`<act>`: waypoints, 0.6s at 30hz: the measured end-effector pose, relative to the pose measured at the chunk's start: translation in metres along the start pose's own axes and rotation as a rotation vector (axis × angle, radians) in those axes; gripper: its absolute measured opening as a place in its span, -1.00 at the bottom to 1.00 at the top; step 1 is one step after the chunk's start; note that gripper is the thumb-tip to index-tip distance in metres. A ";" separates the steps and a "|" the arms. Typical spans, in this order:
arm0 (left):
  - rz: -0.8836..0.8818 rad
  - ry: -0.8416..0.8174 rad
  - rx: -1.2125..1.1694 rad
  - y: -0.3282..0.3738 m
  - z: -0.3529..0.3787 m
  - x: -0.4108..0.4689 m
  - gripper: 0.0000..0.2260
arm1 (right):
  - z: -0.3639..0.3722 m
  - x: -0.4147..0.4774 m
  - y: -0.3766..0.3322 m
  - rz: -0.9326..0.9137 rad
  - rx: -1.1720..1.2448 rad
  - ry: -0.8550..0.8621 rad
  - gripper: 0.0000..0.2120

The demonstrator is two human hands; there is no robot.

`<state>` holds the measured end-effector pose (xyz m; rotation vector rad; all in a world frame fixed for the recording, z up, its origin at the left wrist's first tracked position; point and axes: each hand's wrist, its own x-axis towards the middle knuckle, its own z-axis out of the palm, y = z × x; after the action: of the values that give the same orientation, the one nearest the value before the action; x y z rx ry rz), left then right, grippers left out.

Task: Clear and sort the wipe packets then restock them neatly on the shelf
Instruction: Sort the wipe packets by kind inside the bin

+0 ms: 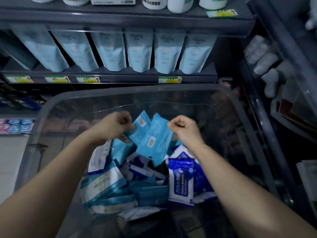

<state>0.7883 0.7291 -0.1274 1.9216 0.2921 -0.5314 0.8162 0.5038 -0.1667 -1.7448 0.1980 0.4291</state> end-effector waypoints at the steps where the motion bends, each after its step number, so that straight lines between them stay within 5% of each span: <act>1: -0.029 0.050 -0.190 0.003 0.008 0.001 -0.83 | -0.004 0.003 0.000 -0.021 0.000 0.109 -0.78; 4: -0.121 0.166 -0.432 -0.006 0.048 0.009 -0.83 | -0.015 0.008 0.004 -0.173 -0.257 0.422 -0.87; 6: -0.094 0.171 -0.045 -0.027 0.076 0.019 -0.99 | -0.018 0.002 0.010 -0.277 -0.536 0.484 -0.85; 9: -0.019 0.037 0.548 -0.052 0.097 0.028 -0.72 | -0.011 -0.010 0.022 -0.590 -0.983 0.272 -0.80; 12: 0.046 0.034 0.805 -0.053 0.094 0.028 -0.66 | -0.001 -0.016 0.030 -0.499 -1.175 -0.193 -0.66; 15: 0.095 0.119 1.012 -0.059 0.069 0.020 -0.58 | 0.009 -0.012 0.036 -0.412 -1.294 -0.221 -0.57; 18: 0.057 -0.008 1.140 -0.071 0.050 0.008 -0.39 | 0.026 -0.014 0.037 -0.550 -1.253 -0.216 -0.58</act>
<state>0.7535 0.7116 -0.2050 3.0043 -0.1269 -0.7523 0.7851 0.5200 -0.1986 -2.8014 -0.8765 0.3313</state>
